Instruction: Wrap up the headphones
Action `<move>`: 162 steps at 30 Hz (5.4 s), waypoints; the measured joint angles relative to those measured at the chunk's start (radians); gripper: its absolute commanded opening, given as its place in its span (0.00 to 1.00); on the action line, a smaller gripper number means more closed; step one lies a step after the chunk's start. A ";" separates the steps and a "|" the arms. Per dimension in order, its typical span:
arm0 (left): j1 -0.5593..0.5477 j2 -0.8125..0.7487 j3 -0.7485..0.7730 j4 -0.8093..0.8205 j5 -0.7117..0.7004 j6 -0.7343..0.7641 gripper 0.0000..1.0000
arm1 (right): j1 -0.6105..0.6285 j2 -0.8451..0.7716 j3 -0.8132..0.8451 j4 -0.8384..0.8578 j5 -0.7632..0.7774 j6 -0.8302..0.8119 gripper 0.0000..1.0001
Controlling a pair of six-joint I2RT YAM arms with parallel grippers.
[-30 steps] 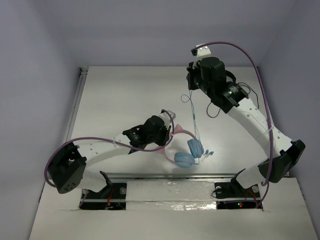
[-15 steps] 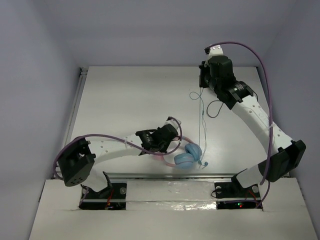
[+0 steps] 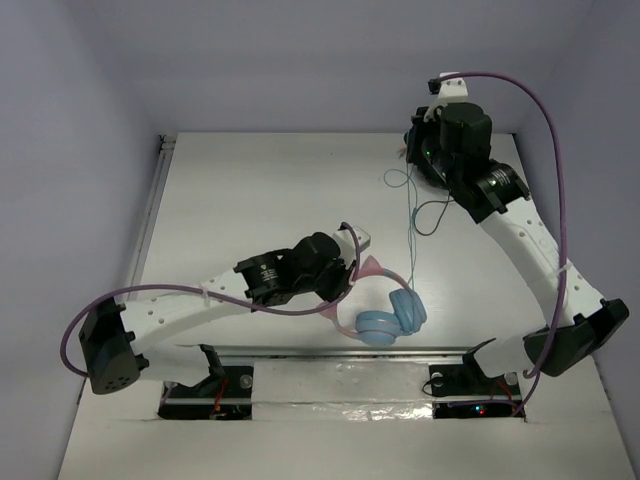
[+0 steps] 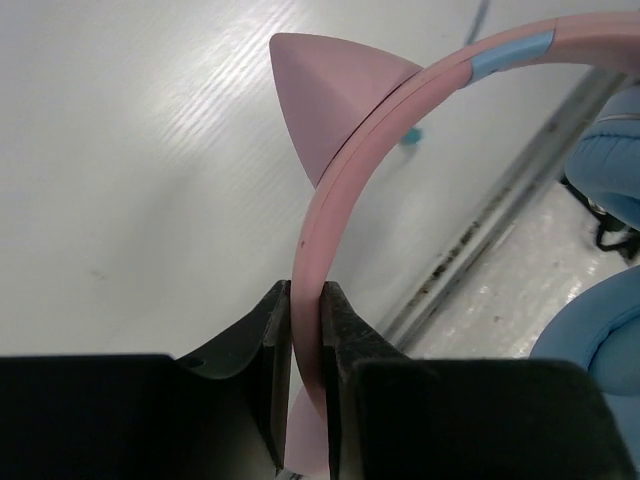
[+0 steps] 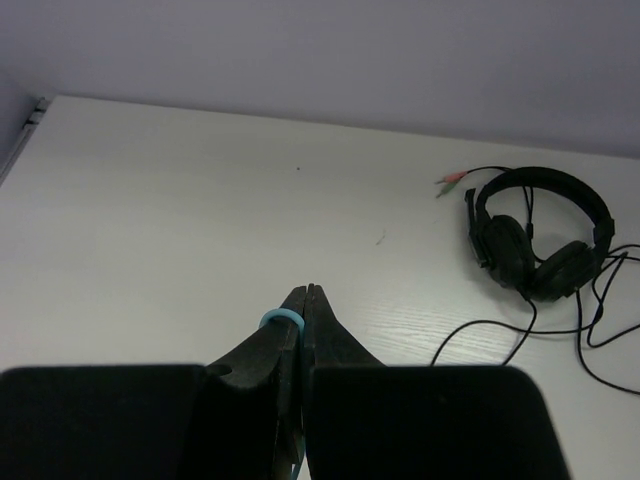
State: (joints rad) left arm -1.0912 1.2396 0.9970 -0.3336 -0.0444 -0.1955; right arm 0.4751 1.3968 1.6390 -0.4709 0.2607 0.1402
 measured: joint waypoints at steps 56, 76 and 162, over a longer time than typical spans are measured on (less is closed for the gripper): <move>0.312 -0.267 -0.073 0.809 0.091 -0.596 0.00 | -0.003 -0.180 -1.047 1.104 -0.833 0.515 0.43; 0.326 -0.293 0.113 0.760 -0.043 -0.507 0.00 | 0.055 -0.146 -1.102 1.216 -0.935 0.571 0.76; 0.628 -0.141 0.438 -0.012 -0.151 -0.102 0.00 | 0.592 -0.661 -0.756 0.225 0.025 0.301 0.71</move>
State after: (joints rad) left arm -0.4633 1.0988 1.4345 -0.3454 -0.1955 -0.2977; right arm 1.0676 0.7353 0.8825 -0.2455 0.2855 0.4416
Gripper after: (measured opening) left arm 0.102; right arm 0.372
